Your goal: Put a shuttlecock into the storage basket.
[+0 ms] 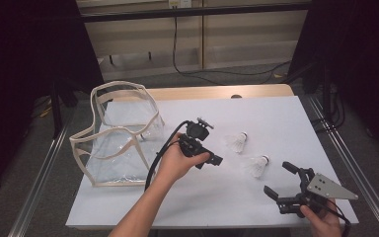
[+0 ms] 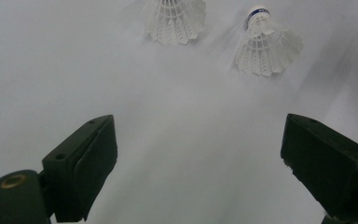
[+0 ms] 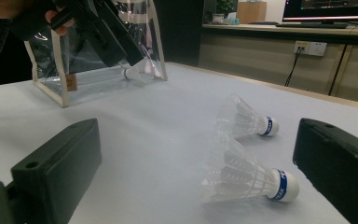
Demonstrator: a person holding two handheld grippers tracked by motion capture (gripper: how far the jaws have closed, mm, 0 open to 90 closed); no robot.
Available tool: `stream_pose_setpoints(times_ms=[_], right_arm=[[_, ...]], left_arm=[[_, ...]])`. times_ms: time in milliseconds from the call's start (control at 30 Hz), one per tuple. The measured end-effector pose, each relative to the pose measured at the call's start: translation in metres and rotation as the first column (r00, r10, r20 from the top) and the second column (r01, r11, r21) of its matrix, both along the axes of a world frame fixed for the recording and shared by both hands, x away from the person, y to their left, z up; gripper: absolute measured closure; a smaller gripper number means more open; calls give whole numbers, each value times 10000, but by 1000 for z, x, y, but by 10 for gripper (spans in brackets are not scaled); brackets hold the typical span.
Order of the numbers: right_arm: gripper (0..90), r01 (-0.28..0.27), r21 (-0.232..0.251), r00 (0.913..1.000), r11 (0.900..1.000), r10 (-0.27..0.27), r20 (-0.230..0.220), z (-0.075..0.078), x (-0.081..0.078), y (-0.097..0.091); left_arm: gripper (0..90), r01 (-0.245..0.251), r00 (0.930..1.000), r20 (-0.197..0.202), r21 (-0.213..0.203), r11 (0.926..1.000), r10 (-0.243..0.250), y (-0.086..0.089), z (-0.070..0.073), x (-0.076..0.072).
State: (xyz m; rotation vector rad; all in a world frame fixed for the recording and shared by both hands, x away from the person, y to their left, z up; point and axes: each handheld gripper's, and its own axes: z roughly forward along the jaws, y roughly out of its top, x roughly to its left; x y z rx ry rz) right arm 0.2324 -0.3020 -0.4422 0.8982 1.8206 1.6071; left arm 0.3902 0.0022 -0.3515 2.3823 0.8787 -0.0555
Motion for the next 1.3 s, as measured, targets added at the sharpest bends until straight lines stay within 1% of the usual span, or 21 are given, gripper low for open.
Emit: stream_pose_setpoints(times_ms=[100, 167, 200, 233, 367, 500, 567, 700, 800, 1033, 1100, 1167, 1300], right_arm=[[7, 8, 13, 10000, 10000, -8, -4, 0, 0, 0], [7, 15, 1, 10000, 10000, -15, -4, 0, 0, 0], [7, 10, -21, 10000, 10000, -10, 7, 0, 0, 0], [7, 4, -18, 10000, 10000, -4, 2, 0, 0, 0], [7, -15, 13, 10000, 10000, 15, -8, 0, 0, 0], [7, -4, -19, 10000, 10000, 4, 9, 0, 0, 0], [7, -3, -23, 10000, 10000, 3, 5, 0, 0, 0], [7, -20, 9, 10000, 10000, 20, -21, 0, 0, 0], [8, -20, 6, 10000, 10000, 20, -20, 0, 0, 0], [7, -5, -38, 10000, 10000, 5, 3, 0, 0, 0], [7, -19, -21, 10000, 10000, 19, 6, 0, 0, 0], [7, -12, -24, 10000, 10000, 12, 1, 0, 0, 0], [7, -16, -20, 10000, 10000, 16, -5, 0, 0, 0]], left_arm=[[100, 6, 10000, 64, -86, 10000, -5, -3, -2, -1], [100, -63, 9999, 106, -260, 9996, 65, -5, -5, -1], [100, 17, 9999, 145, -282, 9996, -13, -6, -5, -1], [100, -16, 9999, 129, -346, 9994, 20, -7, -6, -2], [100, 22, 9997, 257, -397, 9992, -11, -11, -9, -2], [100, 30, 9991, 427, -604, 9982, -5, -14, -12, -3], [100, 58, 9989, 471, -604, 9982, -30, -15, -13, -3], [100, -51, 9984, 564, -810, 9967, 97, -19, -16, -4], [100, -1, 9971, 755, -843, 9964, 65, -22, -18, -5], [100, 99, 9959, 906, -1194, 9928, 10, -27, -24, -6], [99, 134, 9966, 818, -1188, 9928, -37, -29, -27, -6], [91, 184, 9963, 856, -1094, 9938, -91, -31, -29, -6], [87, 332, 9951, 961, -1140, 9929, -222, -34, -32, -7]])
